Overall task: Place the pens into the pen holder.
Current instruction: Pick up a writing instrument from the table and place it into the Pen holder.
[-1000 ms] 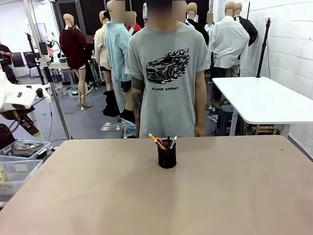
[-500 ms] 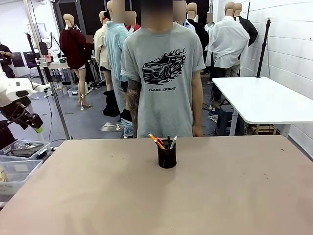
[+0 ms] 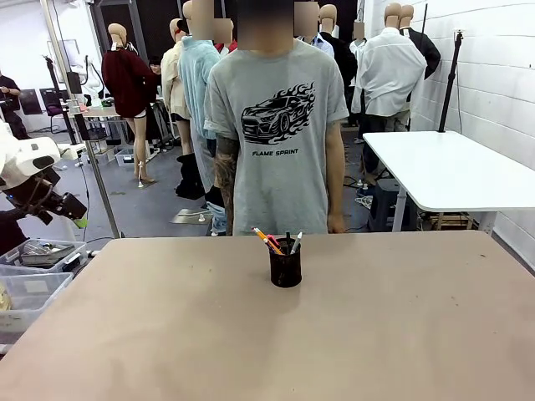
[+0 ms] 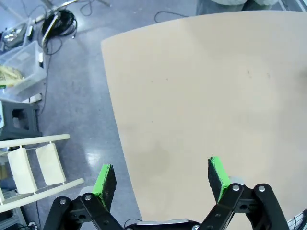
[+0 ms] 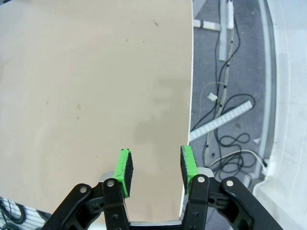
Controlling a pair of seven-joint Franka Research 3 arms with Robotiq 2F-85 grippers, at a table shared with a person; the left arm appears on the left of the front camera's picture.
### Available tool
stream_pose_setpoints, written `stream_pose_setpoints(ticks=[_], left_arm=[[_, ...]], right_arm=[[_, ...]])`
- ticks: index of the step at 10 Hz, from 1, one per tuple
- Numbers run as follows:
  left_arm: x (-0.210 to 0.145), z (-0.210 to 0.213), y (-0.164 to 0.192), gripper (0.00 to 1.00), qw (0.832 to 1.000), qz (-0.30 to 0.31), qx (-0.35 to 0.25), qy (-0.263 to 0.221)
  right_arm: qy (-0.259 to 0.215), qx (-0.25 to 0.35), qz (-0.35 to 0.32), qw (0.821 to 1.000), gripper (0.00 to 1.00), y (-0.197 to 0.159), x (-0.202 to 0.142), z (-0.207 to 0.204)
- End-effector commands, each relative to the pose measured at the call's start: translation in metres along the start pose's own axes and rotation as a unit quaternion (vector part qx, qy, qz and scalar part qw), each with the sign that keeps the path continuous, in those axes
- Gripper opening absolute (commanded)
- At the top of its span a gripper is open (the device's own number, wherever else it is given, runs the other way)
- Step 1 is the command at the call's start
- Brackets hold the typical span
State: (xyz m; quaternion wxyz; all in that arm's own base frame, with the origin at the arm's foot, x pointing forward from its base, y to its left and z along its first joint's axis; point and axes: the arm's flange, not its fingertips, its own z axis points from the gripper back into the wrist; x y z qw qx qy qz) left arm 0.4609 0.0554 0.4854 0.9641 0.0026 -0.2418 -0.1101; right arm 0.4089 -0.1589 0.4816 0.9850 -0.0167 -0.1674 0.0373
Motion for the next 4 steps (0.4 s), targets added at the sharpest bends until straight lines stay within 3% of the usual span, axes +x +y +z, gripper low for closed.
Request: stream_pose_setpoints(ticks=[1,4], left_arm=[[-0.0033,-0.0088,0.0081,1.0,1.0,-0.019,-0.016,-0.014],[0.0,0.0,0.0,1.0,1.0,0.0,0.0,0.0]], right_arm=[[0.006,-0.007,0.003,1.0,0.52,0.0013,0.0,0.0],[0.006,-0.007,0.003,1.0,0.52,0.0013,0.0,0.0]])
